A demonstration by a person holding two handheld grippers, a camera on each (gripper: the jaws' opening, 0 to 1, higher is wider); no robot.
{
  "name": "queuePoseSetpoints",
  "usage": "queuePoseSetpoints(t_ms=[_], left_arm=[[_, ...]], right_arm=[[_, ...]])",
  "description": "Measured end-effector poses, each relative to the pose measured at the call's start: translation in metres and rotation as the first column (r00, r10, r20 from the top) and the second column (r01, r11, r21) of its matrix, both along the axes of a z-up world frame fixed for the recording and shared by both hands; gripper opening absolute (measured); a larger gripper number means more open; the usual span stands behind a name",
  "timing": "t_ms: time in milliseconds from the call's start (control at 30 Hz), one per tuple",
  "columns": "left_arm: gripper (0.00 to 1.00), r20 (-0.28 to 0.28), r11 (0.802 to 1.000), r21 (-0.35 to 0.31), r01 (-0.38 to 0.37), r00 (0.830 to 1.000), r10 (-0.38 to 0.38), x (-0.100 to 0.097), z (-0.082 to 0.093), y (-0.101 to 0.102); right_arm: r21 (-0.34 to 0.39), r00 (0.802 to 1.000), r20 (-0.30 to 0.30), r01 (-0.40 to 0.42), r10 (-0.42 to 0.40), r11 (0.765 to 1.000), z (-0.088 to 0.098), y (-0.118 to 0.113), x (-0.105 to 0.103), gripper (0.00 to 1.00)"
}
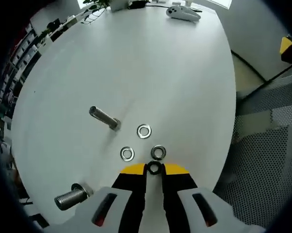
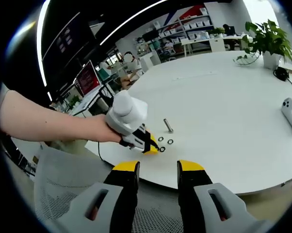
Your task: Place the washer onto the threaded stud by aligning its center hole with the stud, sliding it down to the base, and recovering from edge contact or off-axis alignment until the washer reaches the visible bottom stop.
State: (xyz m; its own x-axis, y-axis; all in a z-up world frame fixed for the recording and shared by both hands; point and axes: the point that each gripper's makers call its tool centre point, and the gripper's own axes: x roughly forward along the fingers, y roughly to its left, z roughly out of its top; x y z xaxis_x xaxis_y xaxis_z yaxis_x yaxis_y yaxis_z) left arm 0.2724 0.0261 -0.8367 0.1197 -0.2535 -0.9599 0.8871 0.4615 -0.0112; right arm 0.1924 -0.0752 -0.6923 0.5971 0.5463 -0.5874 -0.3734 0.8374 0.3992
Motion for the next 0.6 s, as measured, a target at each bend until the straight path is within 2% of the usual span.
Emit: queuePoseSetpoints(t_ms=[167, 300, 500, 600], left_arm=[[0.09, -0.017, 0.999, 0.02, 0.035, 0.999, -0.035, -0.004, 0.001, 0.004], [0.09, -0.041, 0.996, 0.057, 0.061, 0.997, -0.059, -0.008, 0.0, 0.015], [0.1, -0.028, 0.993, 0.069, 0.096, 0.995, -0.094, -0.01, -0.001, 0.02], [0.11, -0.051, 0.99, 0.072, 0.125, 0.991, -0.121, -0.013, -0.001, 0.021]], right_arm=[[0.002, 1.0, 0.0, 0.004, -0.004, 1.0, 0.0, -0.001, 0.0, 0.33], [0.001, 1.0, -0.001, 0.002, -0.001, 1.0, 0.0, 0.0, 0.0, 0.33], [0.007, 1.0, 0.002, 0.005, -0.005, 1.0, 0.001, -0.001, 0.0, 0.33], [0.008, 1.0, 0.003, 0.004, -0.004, 1.0, 0.001, 0.0, 0.001, 0.33]])
